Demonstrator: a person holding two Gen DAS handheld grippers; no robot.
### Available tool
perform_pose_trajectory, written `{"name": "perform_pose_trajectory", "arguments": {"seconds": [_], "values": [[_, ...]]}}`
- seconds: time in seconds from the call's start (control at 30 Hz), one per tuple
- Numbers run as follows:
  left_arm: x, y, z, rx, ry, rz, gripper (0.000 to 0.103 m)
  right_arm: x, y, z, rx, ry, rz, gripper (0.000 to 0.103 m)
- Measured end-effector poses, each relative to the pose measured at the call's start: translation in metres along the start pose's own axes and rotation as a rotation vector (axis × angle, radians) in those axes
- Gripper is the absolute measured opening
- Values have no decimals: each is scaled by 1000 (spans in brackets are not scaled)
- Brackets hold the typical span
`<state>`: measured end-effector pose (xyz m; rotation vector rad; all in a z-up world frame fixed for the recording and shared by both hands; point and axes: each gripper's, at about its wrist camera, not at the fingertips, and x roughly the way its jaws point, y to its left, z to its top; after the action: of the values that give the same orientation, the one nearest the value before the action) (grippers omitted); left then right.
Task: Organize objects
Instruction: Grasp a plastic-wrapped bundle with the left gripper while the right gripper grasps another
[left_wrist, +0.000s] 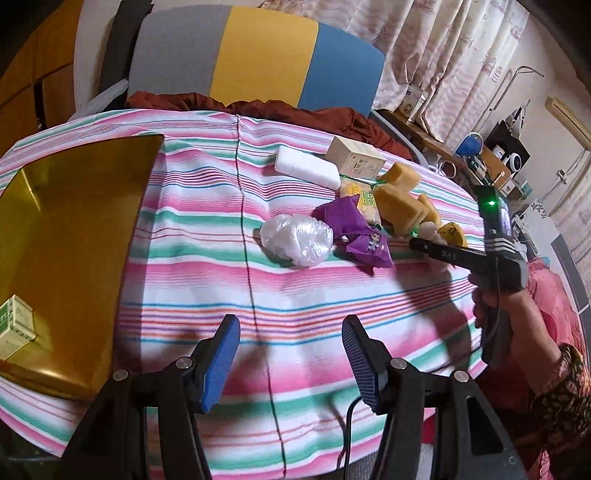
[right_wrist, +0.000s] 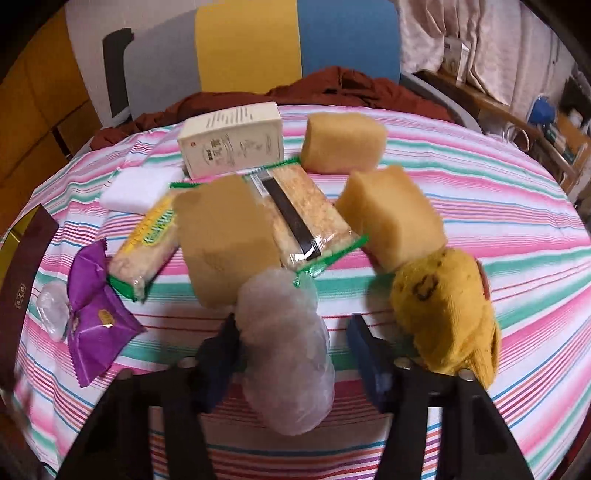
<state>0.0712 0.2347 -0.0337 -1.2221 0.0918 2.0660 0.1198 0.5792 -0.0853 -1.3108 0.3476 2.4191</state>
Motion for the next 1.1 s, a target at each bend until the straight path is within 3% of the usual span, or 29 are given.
{"name": "perform_pose_trajectory", "arguments": {"seconds": [0.03,0.33,0.63,0.8,0.9,0.97,1.0,1.1], "values": [[4,-2,3,1,0,0,58,-1,1,0,-11,4,2,39],[48,-10,26,-6,52,28,59,-6,11,-5,-31,66,51,39],[80,-9,55,-29,25,8,64,-8,10,-7,-31,86,63,39],[101,-10,58,0,24,43,64,-7,10,-7,-32,89,67,40],[102,-7,52,6,-7,35,60,-7,10,-6,-33,90,67,40],[102,-4,50,0,-19,53,40,-7,10,-6,-32,90,67,40],[102,-1,48,-4,-22,65,37,-7,10,-6,-33,90,66,40],[101,0,48,7,-30,53,36,-7,9,-6,-36,89,65,40]]}}
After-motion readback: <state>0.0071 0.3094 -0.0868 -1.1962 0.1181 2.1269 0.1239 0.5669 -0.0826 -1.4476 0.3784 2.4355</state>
